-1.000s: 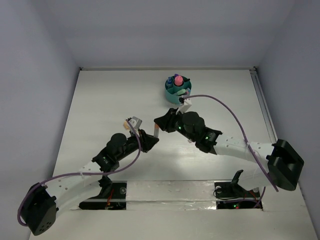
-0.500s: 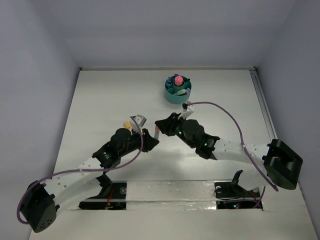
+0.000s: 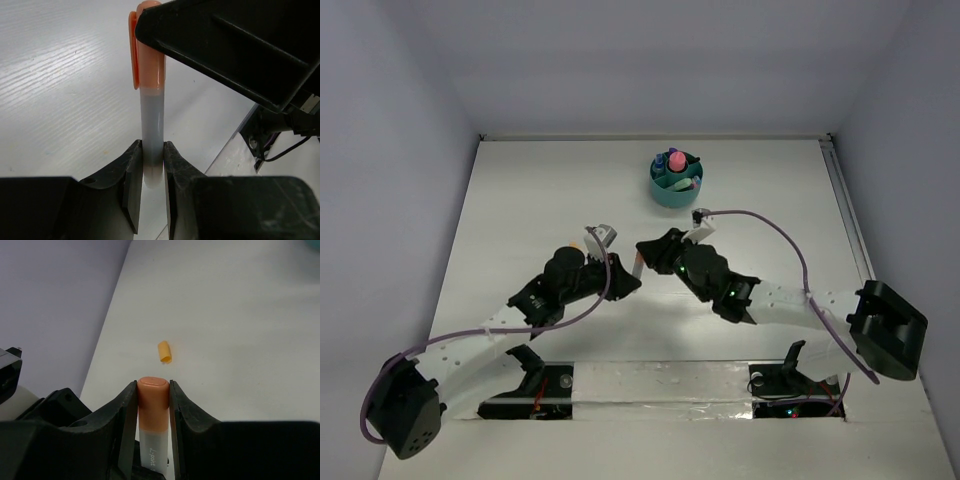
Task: Sort the stationery into containers
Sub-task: Close the pen cap on the pen, then place the pen in the storage box.
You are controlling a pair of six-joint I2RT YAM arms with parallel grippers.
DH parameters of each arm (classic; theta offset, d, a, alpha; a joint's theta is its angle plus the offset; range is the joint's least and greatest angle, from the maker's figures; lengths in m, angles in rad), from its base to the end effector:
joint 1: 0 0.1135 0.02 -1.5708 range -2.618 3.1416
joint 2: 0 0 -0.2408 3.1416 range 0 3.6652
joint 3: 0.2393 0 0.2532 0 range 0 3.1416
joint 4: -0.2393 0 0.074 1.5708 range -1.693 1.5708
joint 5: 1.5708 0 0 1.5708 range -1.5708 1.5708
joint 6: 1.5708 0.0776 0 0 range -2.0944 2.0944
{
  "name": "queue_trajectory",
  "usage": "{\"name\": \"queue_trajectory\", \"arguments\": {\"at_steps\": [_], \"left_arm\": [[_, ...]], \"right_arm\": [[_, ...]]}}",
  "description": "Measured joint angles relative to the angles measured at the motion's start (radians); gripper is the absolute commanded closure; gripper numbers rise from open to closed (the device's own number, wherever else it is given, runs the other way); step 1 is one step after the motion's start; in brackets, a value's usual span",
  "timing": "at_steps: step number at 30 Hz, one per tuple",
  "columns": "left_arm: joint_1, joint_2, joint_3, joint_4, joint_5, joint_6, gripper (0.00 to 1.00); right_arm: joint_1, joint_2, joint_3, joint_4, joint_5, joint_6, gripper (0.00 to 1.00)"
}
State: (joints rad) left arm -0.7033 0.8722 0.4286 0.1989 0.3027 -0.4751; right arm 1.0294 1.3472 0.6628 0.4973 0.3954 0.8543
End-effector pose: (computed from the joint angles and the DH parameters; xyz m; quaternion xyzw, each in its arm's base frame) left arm 0.1808 -0.1837 0.2106 0.1809 0.7635 -0.4369 0.4399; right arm 0.1999 0.2744 0.2122 0.0588 0.7631 0.4169 0.4903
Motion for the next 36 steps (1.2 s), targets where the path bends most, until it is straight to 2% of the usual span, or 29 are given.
{"name": "queue_trajectory", "arguments": {"at_steps": [3,4,7,13,16,19,28,31,36], "left_arm": [[0.014,0.023,-0.003,0.074,0.013,-0.017,0.85],[0.019,0.023,-0.006,0.101,0.012,-0.020,0.72],[0.038,0.012,-0.012,0.207,-0.010,-0.023,0.48],[0.051,-0.078,-0.056,0.314,-0.043,-0.016,0.26],[0.051,-0.111,-0.099,0.320,-0.060,-0.011,0.20],[0.051,-0.129,-0.134,0.312,-0.080,-0.003,0.17],[0.051,-0.114,-0.171,0.318,-0.121,0.032,0.16],[0.051,-0.101,-0.176,0.320,-0.121,0.034,0.16],[0.051,-0.097,-0.176,0.334,-0.119,0.034,0.16]], "right_arm": [[0.002,-0.002,0.075,-0.101,0.065,-0.023,1.00],[-0.002,-0.001,0.102,-0.126,0.074,-0.034,1.00],[-0.055,0.007,0.180,-0.183,0.072,-0.093,1.00],[-0.200,0.113,0.323,-0.198,0.148,-0.254,1.00],[-0.250,0.172,0.388,-0.144,0.202,-0.362,1.00],[-0.282,0.228,0.415,-0.018,0.251,-0.489,1.00],[-0.316,0.539,0.520,0.440,0.363,-0.944,1.00],[-0.317,0.632,0.574,0.528,0.373,-1.054,1.00],[-0.319,0.706,0.635,0.598,0.376,-1.135,1.00]]}}
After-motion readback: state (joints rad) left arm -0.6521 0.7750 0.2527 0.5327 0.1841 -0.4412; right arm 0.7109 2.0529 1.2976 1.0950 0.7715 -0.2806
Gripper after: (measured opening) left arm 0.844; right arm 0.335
